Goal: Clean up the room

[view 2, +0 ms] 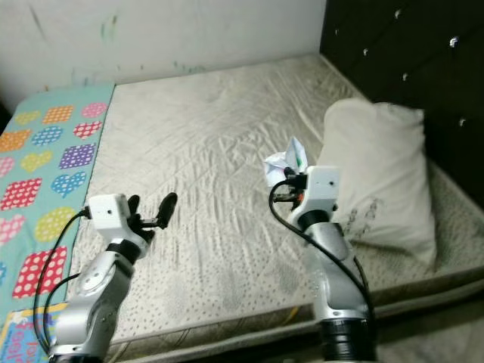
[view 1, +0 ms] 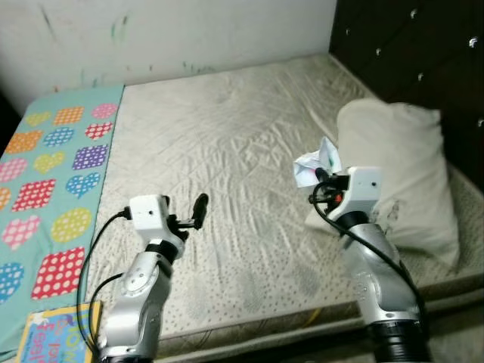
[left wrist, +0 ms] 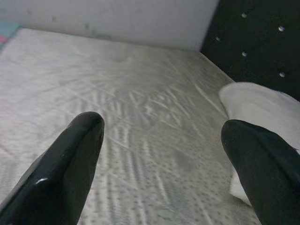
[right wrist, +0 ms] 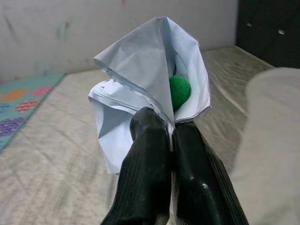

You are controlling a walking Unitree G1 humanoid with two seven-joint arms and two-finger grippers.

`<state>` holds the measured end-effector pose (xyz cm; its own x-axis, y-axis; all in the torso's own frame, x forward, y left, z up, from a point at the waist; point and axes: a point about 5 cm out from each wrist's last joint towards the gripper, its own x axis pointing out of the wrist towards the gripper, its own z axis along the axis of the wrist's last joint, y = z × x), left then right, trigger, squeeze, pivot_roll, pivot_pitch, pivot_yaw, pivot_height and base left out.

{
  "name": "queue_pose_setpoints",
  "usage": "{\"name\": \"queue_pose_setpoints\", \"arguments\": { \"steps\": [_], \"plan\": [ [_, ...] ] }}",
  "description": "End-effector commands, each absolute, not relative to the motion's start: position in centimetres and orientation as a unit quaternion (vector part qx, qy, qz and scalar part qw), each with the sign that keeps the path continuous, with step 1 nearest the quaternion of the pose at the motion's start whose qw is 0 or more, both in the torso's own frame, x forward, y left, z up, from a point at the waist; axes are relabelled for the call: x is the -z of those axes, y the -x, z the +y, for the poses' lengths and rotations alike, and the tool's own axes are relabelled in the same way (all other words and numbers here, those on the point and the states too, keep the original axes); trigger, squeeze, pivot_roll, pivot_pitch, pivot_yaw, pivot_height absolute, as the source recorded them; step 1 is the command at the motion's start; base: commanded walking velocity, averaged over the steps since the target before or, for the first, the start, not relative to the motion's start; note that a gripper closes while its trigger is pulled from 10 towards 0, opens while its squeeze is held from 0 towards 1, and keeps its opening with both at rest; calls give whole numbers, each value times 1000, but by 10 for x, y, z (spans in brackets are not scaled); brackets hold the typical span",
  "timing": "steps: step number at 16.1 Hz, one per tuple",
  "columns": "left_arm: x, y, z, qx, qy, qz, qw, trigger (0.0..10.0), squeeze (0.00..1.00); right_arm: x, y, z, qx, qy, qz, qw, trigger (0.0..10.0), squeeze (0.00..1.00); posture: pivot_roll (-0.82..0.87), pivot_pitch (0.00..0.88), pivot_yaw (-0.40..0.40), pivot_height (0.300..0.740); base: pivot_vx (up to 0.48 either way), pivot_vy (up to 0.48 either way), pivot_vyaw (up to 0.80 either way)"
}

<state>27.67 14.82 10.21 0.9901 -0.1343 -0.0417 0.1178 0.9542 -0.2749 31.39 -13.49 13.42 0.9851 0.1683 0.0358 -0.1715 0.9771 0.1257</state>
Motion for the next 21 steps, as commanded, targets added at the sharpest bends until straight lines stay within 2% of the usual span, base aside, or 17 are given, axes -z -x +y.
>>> {"name": "queue_pose_setpoints", "arguments": {
  "steps": [1,9,13,17,21],
  "plan": [
    [-97,-272,163,35,132,40,990,10000,0,-139,-315,-121,-111,-67,-21,991,10000,0,-175,0,90,740,0,0,0],
    [-96,-273,163,29,132,43,990,10000,0,-134,-315,-120,-107,-55,-17,993,10000,0,-177,0,88,740,0,0,0],
    [-96,-274,161,29,135,42,989,10000,0,-135,-316,-121,-107,-49,-20,993,10000,0,-179,0,86,740,0,0,800],
    [-97,-274,158,37,150,40,987,10000,0,-135,-316,-122,-104,-54,-20,993,10000,0,-180,0,81,740,0,0,0],
    [-97,-273,158,36,154,39,987,10000,0,-134,-316,-120,-108,-57,-18,992,10000,0,-178,0,79,740,0,352,0]
  ]
}}
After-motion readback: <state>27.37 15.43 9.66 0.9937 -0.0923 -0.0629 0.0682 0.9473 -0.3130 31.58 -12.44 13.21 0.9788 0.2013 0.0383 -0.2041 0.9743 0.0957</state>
